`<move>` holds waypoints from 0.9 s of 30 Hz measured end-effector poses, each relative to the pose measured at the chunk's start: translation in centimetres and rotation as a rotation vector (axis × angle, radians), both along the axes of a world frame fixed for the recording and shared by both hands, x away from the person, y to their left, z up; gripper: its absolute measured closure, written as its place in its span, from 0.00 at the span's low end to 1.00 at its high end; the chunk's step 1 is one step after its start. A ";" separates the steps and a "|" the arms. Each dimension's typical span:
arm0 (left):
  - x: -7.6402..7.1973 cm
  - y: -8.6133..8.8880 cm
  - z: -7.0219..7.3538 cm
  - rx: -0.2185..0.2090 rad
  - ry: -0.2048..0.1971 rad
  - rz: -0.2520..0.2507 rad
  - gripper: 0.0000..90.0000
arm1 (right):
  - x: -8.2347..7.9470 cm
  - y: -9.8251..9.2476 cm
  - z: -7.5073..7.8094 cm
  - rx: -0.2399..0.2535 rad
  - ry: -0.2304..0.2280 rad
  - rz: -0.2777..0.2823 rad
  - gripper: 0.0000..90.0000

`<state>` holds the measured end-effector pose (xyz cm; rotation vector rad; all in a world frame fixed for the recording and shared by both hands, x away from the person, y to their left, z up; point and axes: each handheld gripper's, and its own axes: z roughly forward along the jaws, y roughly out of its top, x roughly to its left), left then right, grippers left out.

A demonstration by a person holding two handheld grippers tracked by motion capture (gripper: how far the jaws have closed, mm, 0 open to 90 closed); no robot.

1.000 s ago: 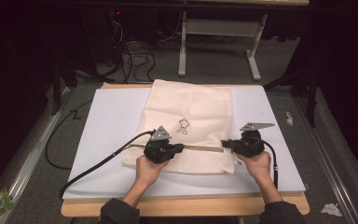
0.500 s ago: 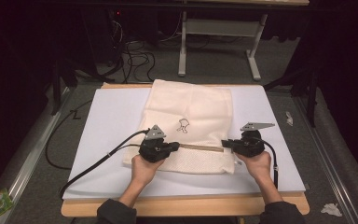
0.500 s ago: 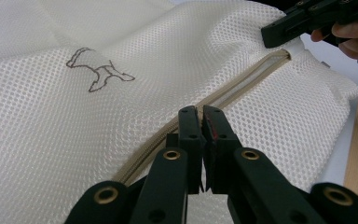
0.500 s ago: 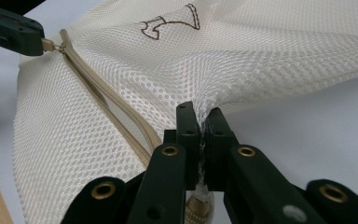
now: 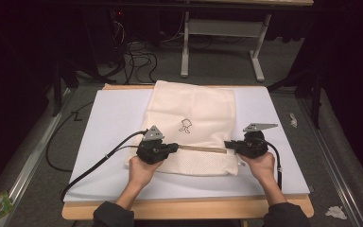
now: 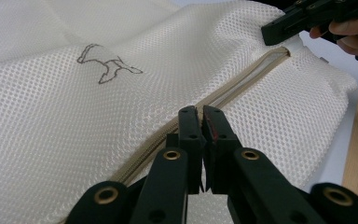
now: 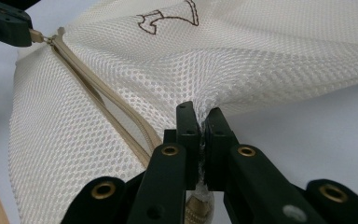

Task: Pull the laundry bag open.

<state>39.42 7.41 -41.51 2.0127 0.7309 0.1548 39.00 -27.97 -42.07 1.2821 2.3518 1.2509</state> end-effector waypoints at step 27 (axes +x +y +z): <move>0.2 1.8 0.2 -0.028 0.001 0.051 0.97 | 0.2 0.4 0.3 -0.040 -0.013 -0.034 0.99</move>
